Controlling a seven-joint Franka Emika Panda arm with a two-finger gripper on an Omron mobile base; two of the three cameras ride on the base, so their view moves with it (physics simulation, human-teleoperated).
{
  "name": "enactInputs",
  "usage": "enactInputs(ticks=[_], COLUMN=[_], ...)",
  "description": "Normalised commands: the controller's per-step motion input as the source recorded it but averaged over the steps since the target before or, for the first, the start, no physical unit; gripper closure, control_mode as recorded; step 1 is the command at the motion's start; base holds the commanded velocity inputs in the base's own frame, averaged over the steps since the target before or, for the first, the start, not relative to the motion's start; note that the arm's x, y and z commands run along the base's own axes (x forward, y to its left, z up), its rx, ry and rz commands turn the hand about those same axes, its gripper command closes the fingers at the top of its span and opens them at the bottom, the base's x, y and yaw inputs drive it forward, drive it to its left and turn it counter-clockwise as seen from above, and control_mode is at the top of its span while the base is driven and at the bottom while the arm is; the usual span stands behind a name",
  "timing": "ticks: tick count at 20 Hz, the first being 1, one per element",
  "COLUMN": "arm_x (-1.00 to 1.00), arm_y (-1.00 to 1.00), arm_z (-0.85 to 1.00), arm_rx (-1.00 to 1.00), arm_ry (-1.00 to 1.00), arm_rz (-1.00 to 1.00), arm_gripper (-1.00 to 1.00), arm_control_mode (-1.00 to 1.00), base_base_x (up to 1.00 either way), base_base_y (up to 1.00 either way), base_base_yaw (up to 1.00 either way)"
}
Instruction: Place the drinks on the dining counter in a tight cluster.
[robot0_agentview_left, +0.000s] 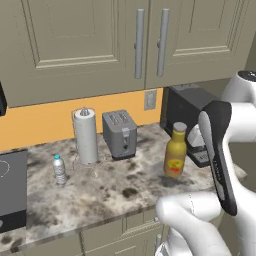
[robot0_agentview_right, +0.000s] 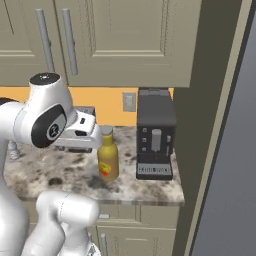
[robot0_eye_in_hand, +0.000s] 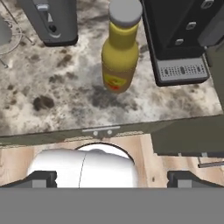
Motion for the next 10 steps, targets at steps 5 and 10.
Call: enactInputs(ticks=[5, 10], arm_x=[0.50, 0.62], arm_y=[-0.07, -0.04], arm_z=[0.09, 0.35], arm_rx=[0.12, 0.01], arm_ry=[-0.10, -0.01], arm_rz=[0.11, 0.03], arm_gripper=[-1.00, -1.00], arm_control_mode=[-1.00, -1.00], base_base_x=[0.00, 0.00], base_base_y=[0.00, 0.00], base_base_yaw=[0.00, 0.00])
